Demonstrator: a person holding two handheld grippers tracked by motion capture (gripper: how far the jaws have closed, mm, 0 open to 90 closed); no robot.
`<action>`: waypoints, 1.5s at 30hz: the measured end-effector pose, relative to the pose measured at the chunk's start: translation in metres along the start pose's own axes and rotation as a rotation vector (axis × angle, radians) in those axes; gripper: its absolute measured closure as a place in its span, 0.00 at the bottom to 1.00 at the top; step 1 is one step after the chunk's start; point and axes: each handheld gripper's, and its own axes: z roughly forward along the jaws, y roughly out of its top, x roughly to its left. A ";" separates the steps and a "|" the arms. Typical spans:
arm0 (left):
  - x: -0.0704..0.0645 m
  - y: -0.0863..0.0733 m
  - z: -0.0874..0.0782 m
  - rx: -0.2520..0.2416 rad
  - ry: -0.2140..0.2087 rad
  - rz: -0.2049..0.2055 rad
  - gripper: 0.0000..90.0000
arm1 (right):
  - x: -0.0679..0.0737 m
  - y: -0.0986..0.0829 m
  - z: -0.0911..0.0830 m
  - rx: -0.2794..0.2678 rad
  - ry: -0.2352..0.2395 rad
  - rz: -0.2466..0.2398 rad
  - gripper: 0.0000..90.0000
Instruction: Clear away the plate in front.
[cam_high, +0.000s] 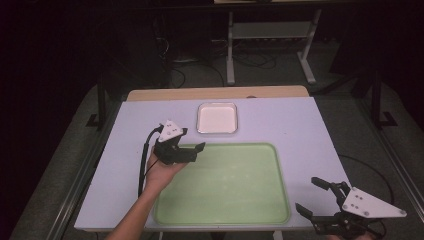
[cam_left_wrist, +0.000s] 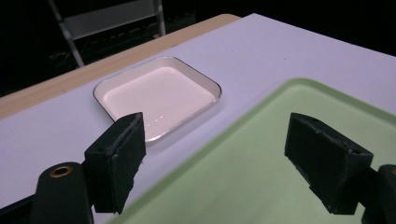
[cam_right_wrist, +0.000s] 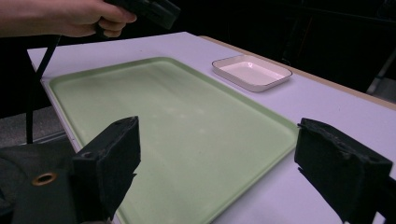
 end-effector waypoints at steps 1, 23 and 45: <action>0.001 0.003 0.002 0.004 0.002 0.003 0.22 | 0.000 0.000 0.000 -0.001 0.000 -0.001 0.15; 0.036 0.052 0.050 0.041 0.048 -0.027 0.27 | -0.001 0.002 -0.001 -0.009 -0.004 -0.002 0.15; 0.085 0.068 0.117 0.117 0.137 -0.193 0.27 | -0.004 0.004 -0.006 -0.019 -0.020 -0.007 0.15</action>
